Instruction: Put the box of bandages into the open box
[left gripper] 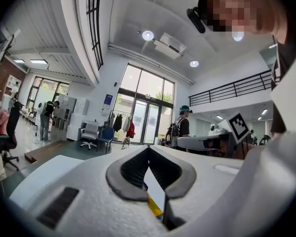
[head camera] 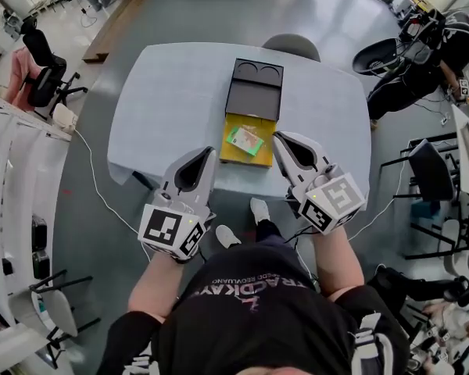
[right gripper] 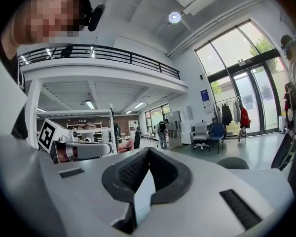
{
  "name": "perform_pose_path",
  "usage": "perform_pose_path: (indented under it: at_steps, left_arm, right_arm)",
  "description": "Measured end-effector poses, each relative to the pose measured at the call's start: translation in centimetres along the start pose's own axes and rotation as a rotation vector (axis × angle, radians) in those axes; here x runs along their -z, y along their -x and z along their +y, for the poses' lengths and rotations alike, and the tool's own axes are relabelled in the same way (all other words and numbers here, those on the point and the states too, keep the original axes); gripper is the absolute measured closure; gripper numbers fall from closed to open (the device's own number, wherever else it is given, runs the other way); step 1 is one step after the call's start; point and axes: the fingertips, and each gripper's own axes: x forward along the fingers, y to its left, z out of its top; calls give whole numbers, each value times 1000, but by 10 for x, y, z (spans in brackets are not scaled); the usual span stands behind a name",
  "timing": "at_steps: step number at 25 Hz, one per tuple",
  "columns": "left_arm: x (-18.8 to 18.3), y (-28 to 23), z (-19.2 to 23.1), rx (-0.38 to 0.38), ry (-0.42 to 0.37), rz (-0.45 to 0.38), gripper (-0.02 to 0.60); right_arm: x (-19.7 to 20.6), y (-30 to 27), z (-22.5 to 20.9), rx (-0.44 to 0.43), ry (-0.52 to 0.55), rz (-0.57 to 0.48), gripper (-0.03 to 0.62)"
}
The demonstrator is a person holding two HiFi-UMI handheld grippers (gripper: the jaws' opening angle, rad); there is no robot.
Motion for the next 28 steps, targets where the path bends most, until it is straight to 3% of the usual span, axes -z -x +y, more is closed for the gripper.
perform_pose_path:
  at_steps: [13,28]
  left_arm:
    - [18,8,-13,24,-10,31,566]
    - [22,-7,-27,36,-8,49,566]
  right_arm:
    - [13,14,22,1,37,33,583]
    - [22,27,10,4,9,42,583]
